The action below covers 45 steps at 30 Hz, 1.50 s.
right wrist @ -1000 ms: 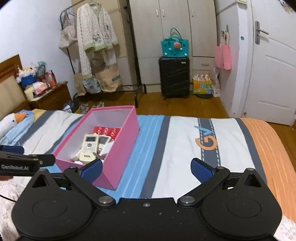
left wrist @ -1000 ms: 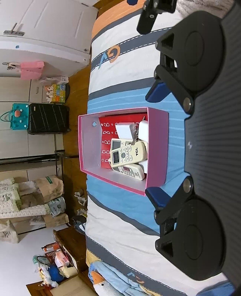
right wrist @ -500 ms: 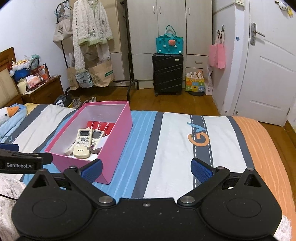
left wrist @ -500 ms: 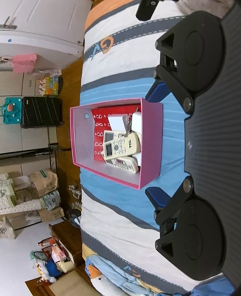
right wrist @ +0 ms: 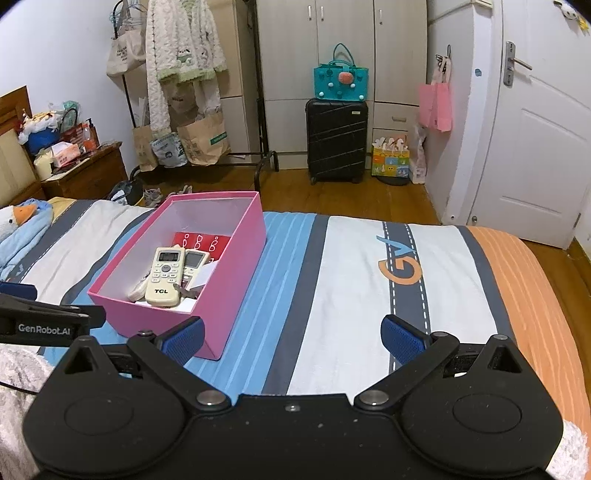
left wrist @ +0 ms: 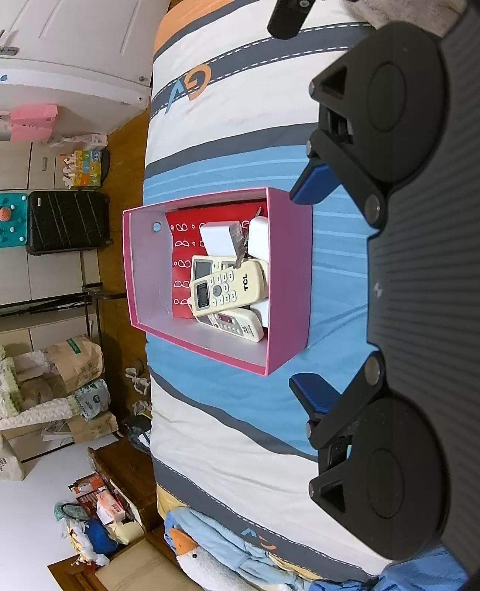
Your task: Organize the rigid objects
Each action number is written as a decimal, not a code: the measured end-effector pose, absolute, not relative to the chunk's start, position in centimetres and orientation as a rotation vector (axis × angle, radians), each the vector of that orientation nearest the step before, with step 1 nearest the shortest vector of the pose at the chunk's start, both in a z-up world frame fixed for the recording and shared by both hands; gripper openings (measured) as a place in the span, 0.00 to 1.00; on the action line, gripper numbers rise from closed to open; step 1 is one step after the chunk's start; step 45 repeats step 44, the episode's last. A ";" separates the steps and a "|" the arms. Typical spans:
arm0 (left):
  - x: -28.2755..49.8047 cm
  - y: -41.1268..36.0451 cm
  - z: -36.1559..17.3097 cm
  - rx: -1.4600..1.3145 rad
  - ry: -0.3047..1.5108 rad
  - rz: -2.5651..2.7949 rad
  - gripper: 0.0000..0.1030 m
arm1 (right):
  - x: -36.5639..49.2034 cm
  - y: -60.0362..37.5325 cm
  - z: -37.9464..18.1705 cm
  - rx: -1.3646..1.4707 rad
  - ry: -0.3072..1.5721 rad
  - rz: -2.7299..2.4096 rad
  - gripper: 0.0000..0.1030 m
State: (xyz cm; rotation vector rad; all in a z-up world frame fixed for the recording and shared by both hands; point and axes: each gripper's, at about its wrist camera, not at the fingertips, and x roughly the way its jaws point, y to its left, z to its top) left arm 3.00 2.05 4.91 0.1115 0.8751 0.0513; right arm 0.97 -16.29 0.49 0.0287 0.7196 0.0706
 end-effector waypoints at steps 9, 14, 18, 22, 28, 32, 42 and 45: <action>2.9 1.9 4.7 0.114 0.891 0.044 0.96 | 1.5 -16.5 0.2 0.035 0.753 0.043 1.00; 3.3 2.0 4.4 0.104 0.906 0.043 0.96 | 1.5 -16.8 -0.1 0.038 0.759 0.023 1.00; 3.4 2.2 4.1 0.100 0.911 0.042 0.96 | 1.5 -16.8 -0.1 0.039 0.759 0.023 1.00; 3.4 2.2 4.0 0.095 0.917 0.035 0.96 | 1.4 -16.7 -0.2 0.037 0.760 0.025 1.00; 3.5 2.2 4.0 0.100 0.917 0.043 0.96 | 1.4 -16.5 -0.2 0.037 0.766 0.022 1.00; 3.4 2.2 4.0 0.105 0.909 0.045 0.96 | 1.3 -16.4 -0.2 0.039 0.767 0.016 1.00; 3.2 2.0 4.2 0.115 0.894 0.038 0.96 | 1.2 -16.5 -0.2 0.040 0.767 0.016 1.00; 3.1 2.1 4.2 0.111 0.893 0.036 0.96 | 1.2 -16.4 -0.2 0.040 0.767 0.016 1.00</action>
